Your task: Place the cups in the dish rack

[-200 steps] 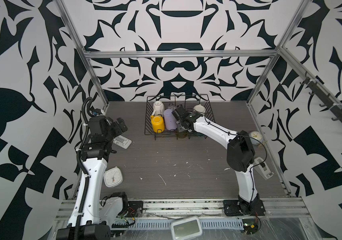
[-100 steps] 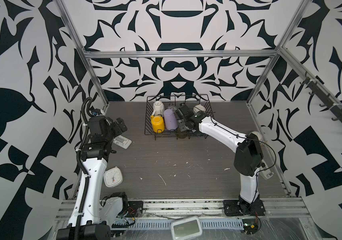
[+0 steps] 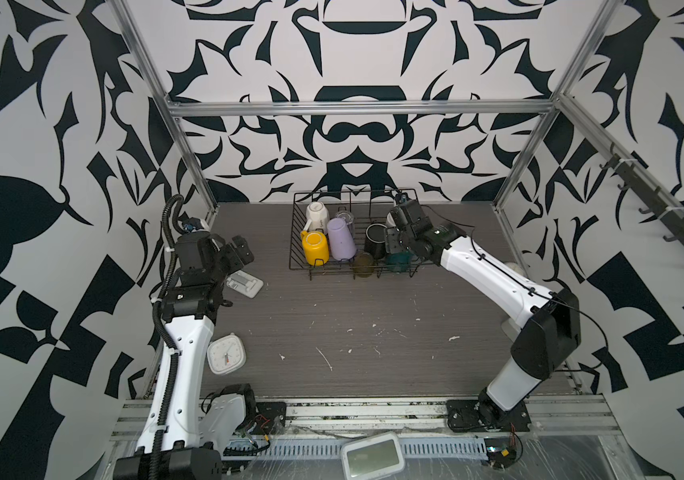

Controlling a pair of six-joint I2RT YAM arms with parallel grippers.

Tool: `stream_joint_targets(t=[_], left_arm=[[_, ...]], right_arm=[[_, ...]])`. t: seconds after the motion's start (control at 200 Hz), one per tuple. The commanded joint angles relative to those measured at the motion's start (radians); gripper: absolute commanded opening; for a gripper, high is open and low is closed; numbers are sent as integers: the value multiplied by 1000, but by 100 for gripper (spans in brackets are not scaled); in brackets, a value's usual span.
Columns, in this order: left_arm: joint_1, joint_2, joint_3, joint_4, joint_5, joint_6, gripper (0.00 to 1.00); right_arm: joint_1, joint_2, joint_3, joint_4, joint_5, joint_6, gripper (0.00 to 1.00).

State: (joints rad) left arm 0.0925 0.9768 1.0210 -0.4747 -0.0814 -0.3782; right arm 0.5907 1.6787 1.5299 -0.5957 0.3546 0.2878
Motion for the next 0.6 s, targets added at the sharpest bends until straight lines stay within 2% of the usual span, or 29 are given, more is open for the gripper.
stream_joint_targets(t=[0.0, 0.175, 0.3, 0.35, 0.465, 0.525, 0.55, 0.595], left_arm=[[8, -7, -16, 14, 8, -14, 99], [9, -8, -25, 27, 6, -12, 99], [12, -19, -70, 116, 22, -4, 99], [11, -38, -114, 188, 42, 0, 99], [8, -88, -195, 348, 0, -49, 99], [-8, -106, -268, 475, -28, -54, 99], [-19, -106, -297, 517, -46, -49, 99], [-44, -93, -328, 554, -85, -26, 99]], right_arm=[[18, 11, -23, -30, -20, 0, 71], [16, -36, -112, 38, -70, 8, 73], [-30, -119, -199, 95, -99, -18, 77], [-72, -161, -239, 123, -136, -34, 78], [-201, -279, -366, 223, -258, -48, 83], [-275, -327, -421, 270, -309, -48, 89], [-313, -346, -446, 295, -335, -47, 98], [-366, -362, -479, 322, -369, -46, 99]])
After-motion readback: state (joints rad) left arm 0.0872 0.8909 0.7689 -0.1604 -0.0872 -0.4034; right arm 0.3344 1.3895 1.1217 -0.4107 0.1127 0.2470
